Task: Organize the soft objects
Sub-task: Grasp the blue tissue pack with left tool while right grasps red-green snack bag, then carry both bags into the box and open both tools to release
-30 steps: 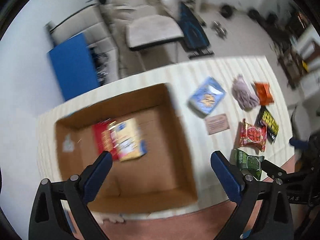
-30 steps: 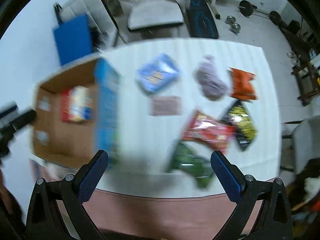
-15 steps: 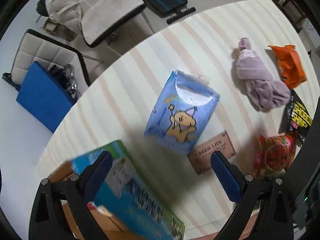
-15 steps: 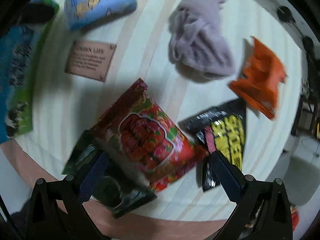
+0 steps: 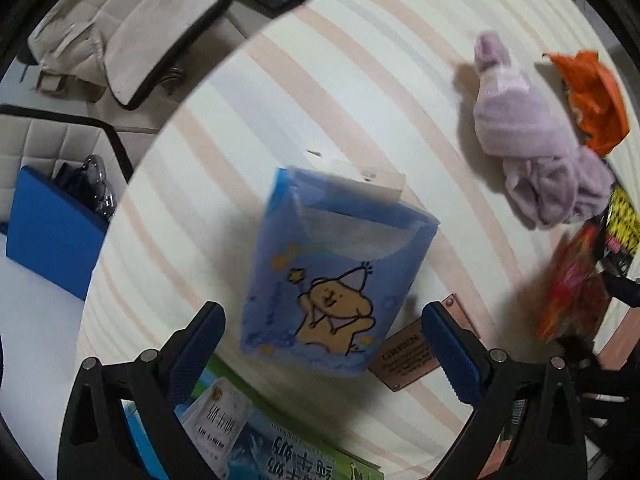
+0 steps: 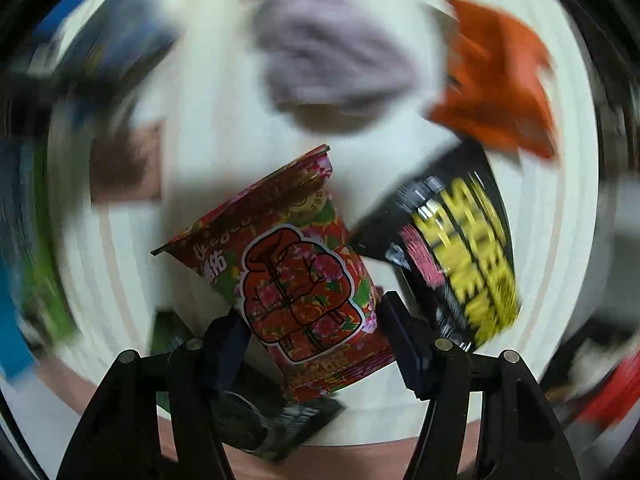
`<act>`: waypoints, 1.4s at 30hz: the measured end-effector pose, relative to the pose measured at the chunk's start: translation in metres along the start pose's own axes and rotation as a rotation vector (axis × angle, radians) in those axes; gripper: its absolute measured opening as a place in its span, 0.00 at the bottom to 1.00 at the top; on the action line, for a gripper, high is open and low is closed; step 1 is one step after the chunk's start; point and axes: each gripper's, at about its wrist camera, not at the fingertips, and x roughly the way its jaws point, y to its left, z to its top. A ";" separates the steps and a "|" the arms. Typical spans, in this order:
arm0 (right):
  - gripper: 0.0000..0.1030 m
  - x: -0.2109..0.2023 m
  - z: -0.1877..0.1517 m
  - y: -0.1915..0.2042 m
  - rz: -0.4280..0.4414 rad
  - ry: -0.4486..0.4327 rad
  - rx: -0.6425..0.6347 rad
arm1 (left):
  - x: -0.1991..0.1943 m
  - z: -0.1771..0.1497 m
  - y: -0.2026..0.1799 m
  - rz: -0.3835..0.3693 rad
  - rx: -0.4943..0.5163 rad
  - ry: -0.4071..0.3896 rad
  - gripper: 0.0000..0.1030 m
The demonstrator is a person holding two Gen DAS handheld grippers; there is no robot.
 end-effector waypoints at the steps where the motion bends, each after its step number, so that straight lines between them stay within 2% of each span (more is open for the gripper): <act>1: 0.64 -0.002 0.000 -0.011 0.050 -0.008 0.076 | 0.004 0.002 -0.002 -0.004 0.005 0.009 0.98; 3: 0.65 -0.005 -0.001 -0.026 0.123 -0.016 0.171 | 0.010 0.006 -0.003 -0.009 0.003 0.024 0.98; 5: 0.71 -0.008 -0.001 -0.034 0.199 -0.017 0.175 | 0.016 0.008 -0.004 -0.018 0.003 0.033 0.98; 7: 0.76 -0.016 0.003 -0.039 0.196 -0.028 0.153 | 0.017 0.007 -0.006 -0.037 -0.005 0.011 0.94; 9: 0.76 -0.023 0.004 -0.033 0.144 -0.048 0.077 | 0.016 0.006 -0.004 -0.090 -0.033 0.002 0.80; 11: 0.76 -0.023 0.005 -0.028 0.088 -0.047 0.012 | 0.010 0.004 -0.005 -0.108 -0.061 -0.004 0.57; 12: 0.76 -0.021 0.007 -0.022 0.069 -0.038 -0.010 | 0.008 0.003 -0.005 -0.112 -0.073 0.003 0.53; 15: 0.75 -0.011 0.011 -0.020 0.023 -0.004 -0.046 | 0.012 -0.008 -0.002 -0.231 -0.183 0.065 0.52; 18: 0.63 -0.008 0.013 -0.022 0.022 0.001 -0.006 | 0.013 -0.016 0.001 -0.262 -0.243 0.049 0.53; 19: 0.56 -0.010 0.013 -0.021 0.032 0.002 0.012 | 0.013 -0.017 0.000 -0.264 -0.242 0.042 0.55; 24: 0.58 -0.012 0.012 -0.024 0.025 -0.010 0.053 | 0.013 -0.020 -0.016 -0.179 -0.207 0.030 0.56; 27: 0.54 -0.010 0.024 -0.003 -0.029 -0.023 0.059 | 0.005 -0.027 -0.034 -0.140 -0.220 0.001 0.48; 29: 0.49 -0.011 0.023 0.004 -0.030 -0.037 0.079 | -0.005 -0.037 -0.037 -0.146 -0.246 -0.027 0.38; 32: 0.47 -0.021 0.010 0.007 0.021 -0.054 0.125 | -0.022 -0.056 -0.035 -0.167 -0.286 -0.080 0.37; 36: 0.46 -0.054 -0.019 -0.001 0.069 -0.110 0.147 | -0.058 -0.096 -0.029 -0.212 -0.354 -0.178 0.37; 40: 0.46 -0.096 -0.044 0.004 0.138 -0.175 0.128 | -0.111 -0.151 -0.002 -0.290 -0.423 -0.293 0.37; 42: 0.46 -0.119 -0.052 0.014 0.160 -0.205 0.112 | -0.132 -0.172 0.011 -0.305 -0.454 -0.341 0.37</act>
